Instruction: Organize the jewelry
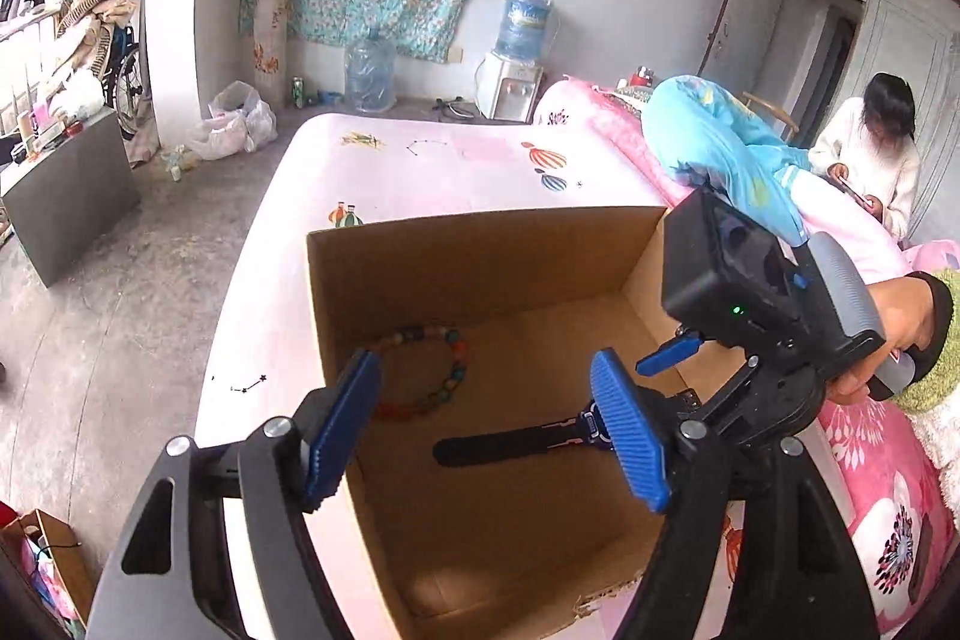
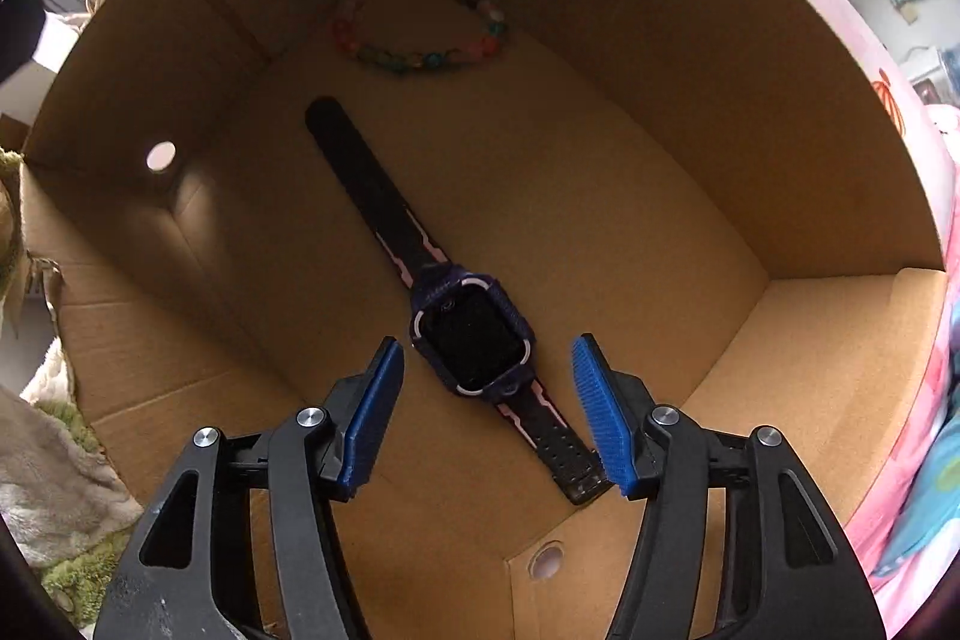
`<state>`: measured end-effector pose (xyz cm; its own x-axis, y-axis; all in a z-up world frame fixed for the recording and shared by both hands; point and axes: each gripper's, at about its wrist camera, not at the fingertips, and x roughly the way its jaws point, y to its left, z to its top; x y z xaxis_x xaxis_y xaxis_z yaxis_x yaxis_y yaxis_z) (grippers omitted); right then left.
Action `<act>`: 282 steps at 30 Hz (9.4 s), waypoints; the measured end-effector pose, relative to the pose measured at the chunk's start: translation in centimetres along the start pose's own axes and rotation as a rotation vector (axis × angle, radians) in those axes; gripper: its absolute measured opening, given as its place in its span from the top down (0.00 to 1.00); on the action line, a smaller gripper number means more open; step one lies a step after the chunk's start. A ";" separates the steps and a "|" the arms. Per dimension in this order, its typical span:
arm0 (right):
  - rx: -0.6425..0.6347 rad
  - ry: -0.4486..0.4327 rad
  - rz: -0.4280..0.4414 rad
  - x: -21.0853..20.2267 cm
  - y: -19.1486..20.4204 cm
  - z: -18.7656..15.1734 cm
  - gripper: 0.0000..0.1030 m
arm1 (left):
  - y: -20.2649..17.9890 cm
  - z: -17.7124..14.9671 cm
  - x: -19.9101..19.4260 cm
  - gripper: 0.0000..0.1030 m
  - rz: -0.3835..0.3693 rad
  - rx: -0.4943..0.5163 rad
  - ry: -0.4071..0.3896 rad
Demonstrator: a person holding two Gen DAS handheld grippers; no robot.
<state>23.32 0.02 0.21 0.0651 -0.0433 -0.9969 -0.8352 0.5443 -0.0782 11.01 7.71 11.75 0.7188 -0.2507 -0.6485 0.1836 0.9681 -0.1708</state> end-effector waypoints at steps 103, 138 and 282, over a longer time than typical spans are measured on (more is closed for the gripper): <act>0.886 -0.559 -0.227 1.4 11.4 -25.6 0.08 | -6.7 -15.4 4.6 0.04 0.158 0.103 0.285; 0.752 -0.739 -0.011 -0.4 12.0 -23.3 0.49 | -7.5 -16.7 2.0 0.12 0.028 0.234 0.072; 0.822 -0.950 0.197 -4.5 9.2 -27.0 1.00 | -11.8 -15.9 1.5 0.91 -0.251 0.388 0.123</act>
<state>0.62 -17.38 3.99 0.6275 0.5271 -0.5730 -0.3139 0.8448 0.4334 -0.74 -4.09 1.05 0.5396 -0.4527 -0.7099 0.5950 0.8016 -0.0589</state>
